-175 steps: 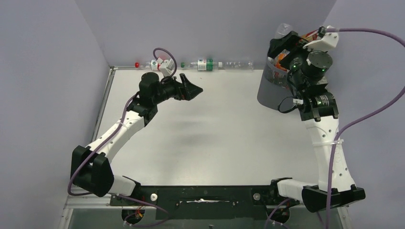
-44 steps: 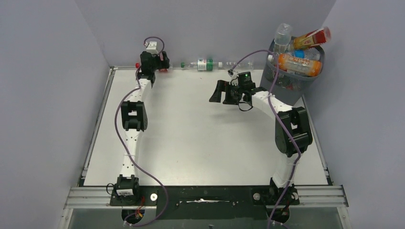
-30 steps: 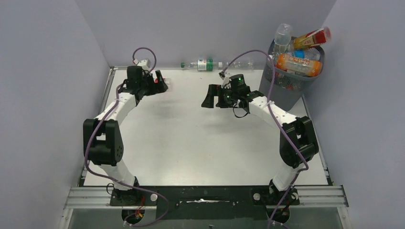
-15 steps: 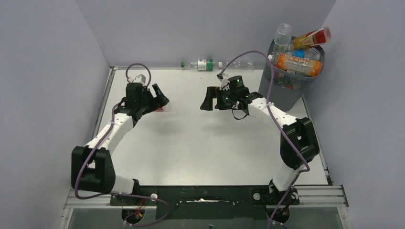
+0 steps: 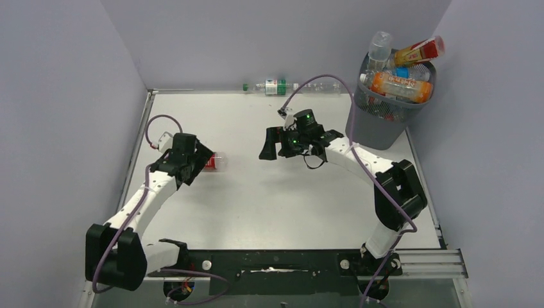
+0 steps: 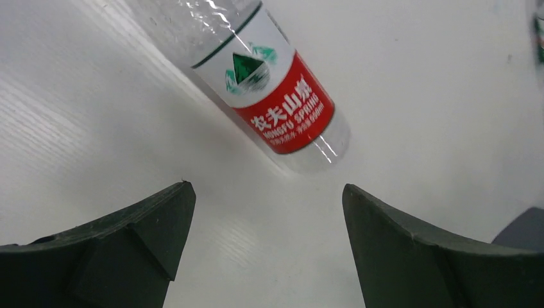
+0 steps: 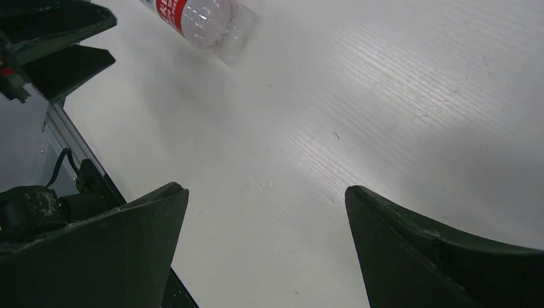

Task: Put the plastic bottles in the bin
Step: Move the plastic bottle to the center of the board, then pick up the plastic bottle at the center of the board.

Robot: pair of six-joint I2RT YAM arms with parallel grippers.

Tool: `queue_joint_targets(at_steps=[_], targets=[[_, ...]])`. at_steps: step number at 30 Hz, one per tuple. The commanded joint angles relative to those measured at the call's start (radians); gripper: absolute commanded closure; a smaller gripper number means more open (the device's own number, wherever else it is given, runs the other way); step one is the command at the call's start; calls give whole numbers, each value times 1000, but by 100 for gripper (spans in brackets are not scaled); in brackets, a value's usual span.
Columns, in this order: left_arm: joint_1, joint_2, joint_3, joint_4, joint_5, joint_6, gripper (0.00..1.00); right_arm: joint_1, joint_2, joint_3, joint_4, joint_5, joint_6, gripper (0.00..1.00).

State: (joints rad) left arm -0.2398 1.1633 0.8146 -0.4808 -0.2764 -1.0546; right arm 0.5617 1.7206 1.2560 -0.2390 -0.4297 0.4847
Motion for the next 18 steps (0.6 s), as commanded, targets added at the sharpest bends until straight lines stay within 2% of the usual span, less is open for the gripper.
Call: queue_joint_targets(at_steps=[1, 6, 18], targets=[[31, 126, 66, -58, -25, -160, 13, 15, -94, -25, 35, 0, -9, 0], [34, 228, 122, -100, -13, -200, 13, 30, -120, -41, 41, 11, -5, 0], [35, 224, 45, -65, -5, -213, 13, 43, -130, -65, 59, 8, -1, 0]])
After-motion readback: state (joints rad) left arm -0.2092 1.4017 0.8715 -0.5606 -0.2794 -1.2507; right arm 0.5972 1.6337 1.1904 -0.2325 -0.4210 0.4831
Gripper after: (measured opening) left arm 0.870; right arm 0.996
